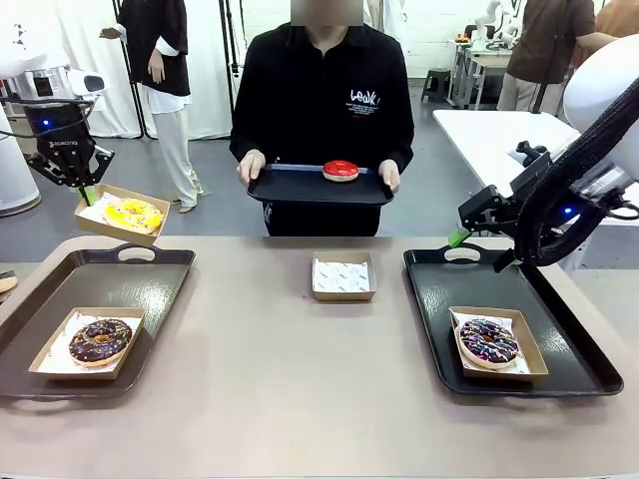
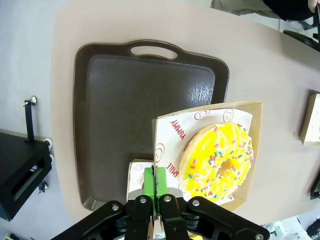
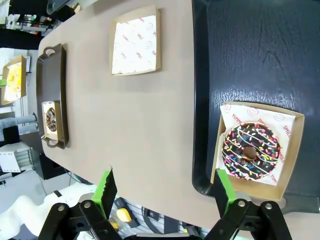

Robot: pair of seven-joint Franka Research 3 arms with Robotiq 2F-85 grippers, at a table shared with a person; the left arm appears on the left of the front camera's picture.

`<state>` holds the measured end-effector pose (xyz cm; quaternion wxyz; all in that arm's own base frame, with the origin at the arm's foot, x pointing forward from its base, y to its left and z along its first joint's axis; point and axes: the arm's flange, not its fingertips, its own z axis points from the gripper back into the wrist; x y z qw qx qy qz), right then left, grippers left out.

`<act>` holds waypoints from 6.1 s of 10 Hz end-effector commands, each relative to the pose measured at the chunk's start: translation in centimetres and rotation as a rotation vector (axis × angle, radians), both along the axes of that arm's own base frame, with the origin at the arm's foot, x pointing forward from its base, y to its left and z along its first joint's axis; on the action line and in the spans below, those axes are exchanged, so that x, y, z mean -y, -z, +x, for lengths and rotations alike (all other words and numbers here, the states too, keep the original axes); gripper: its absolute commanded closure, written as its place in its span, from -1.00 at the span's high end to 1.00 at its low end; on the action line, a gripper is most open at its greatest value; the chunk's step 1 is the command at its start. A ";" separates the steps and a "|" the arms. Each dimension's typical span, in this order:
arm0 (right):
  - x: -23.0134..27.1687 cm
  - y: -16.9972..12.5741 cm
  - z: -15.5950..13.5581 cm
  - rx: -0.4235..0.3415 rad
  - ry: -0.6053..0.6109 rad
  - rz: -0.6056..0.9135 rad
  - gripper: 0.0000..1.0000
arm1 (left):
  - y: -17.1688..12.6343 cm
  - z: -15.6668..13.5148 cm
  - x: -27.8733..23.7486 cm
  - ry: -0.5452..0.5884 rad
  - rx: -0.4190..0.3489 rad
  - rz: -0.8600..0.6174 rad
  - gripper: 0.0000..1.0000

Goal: Individually package the donuts and arrange them on the tray.
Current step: Place the picked Paper togo box on the Handle tray while simultaneously picking up another Paper togo box from the table with the other hand.

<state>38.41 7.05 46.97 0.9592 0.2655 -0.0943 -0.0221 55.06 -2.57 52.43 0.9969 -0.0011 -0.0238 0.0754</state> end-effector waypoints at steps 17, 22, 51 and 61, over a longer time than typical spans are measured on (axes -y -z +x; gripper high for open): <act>-17.2 5.7 16.0 -0.099 -0.043 -0.403 1.00 | 8.6 3.1 -6.0 0.165 0.060 0.022 -0.98; -16.8 6.0 15.3 -0.114 -0.054 -0.390 1.00 | 8.4 3.3 -5.6 0.152 0.037 0.031 -0.98; -20.5 14.8 19.4 -0.025 -0.064 -0.494 1.00 | 13.6 2.5 -3.3 0.131 0.021 0.056 -0.98; -20.7 14.7 19.2 -0.043 -0.058 -0.511 -1.00 | 13.8 2.5 -3.6 0.150 0.010 0.020 1.00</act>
